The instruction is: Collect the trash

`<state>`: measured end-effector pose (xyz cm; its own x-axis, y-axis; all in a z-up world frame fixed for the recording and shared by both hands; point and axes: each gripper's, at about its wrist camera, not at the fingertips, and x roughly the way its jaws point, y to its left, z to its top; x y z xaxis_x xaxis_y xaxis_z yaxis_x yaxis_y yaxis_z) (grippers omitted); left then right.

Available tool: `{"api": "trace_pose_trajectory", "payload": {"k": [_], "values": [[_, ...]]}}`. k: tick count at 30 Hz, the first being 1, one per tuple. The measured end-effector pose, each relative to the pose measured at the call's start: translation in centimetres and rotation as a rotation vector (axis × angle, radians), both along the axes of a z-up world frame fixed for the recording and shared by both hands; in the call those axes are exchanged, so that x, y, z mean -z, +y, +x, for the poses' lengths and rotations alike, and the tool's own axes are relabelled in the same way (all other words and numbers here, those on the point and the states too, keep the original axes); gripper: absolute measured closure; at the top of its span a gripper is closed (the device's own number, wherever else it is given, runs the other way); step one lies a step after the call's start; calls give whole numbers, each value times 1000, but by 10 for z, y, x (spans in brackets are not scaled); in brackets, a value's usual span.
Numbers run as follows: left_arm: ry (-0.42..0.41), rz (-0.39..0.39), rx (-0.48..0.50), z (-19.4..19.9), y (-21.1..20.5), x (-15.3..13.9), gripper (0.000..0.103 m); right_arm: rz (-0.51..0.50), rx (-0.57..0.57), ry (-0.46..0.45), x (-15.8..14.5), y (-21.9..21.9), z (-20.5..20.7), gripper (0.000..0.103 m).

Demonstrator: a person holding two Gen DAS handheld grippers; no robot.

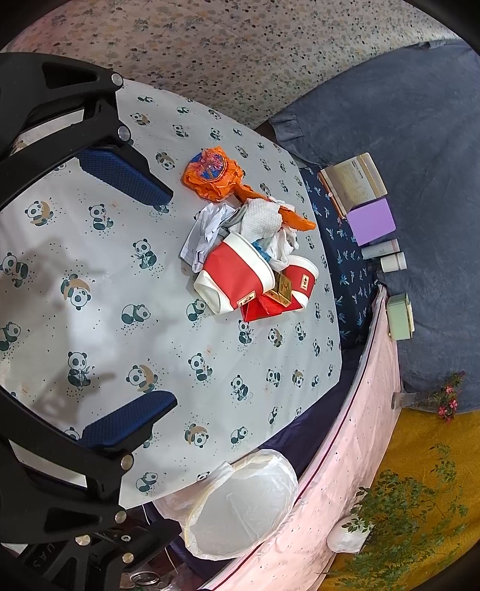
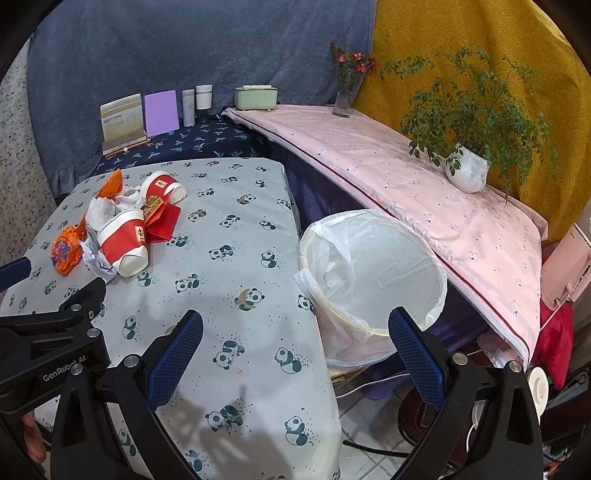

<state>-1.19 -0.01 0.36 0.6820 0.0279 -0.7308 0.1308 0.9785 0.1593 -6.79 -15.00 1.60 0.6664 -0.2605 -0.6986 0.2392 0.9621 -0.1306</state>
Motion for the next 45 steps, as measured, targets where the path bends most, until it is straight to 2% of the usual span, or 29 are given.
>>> {"api": "trace_pose_trajectory", "payload": {"k": [12, 26, 34, 45], "values": [[-5, -16, 18, -1, 2, 4, 7, -22, 27, -18, 0, 2, -2, 7], [-15, -62, -2, 8, 34, 8, 7, -60, 35, -36, 1, 22, 7, 7], [3, -95, -70, 28, 79, 17, 7, -54, -45, -38, 6, 58, 25, 7], [8, -91, -213, 60, 164, 35, 7, 11, -200, -46, 20, 123, 69, 7]]}}
